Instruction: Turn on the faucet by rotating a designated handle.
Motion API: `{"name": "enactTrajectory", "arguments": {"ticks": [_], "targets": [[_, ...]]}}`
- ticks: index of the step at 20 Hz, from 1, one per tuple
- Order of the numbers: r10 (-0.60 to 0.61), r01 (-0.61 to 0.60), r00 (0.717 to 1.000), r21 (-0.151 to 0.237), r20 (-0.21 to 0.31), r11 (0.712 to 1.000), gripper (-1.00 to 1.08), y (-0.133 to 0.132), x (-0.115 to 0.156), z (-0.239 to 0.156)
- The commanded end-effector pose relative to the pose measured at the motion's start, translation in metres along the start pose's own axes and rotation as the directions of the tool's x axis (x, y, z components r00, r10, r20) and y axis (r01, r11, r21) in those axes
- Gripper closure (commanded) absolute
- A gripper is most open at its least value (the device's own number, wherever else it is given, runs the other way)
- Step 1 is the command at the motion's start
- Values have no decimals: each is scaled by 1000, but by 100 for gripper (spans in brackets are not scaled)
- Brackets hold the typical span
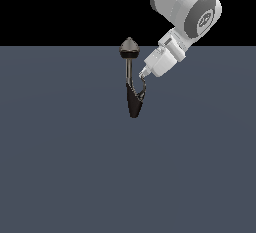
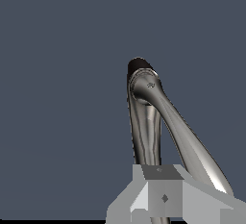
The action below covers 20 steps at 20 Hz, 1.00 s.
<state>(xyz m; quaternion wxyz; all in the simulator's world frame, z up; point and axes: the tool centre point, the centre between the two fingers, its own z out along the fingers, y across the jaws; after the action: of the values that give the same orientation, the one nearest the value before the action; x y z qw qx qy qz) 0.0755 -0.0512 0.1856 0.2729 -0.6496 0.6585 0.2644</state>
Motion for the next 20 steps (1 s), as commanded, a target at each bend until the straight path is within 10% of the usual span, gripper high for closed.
{"name": "enactTrajectory", "arguments": {"ticks": [1, 20], "targets": [[1, -1, 1000, -2, 1, 1000, 108, 6, 2, 0], [-14, 14, 1000, -4, 5, 1000, 108, 52, 27, 0]]}}
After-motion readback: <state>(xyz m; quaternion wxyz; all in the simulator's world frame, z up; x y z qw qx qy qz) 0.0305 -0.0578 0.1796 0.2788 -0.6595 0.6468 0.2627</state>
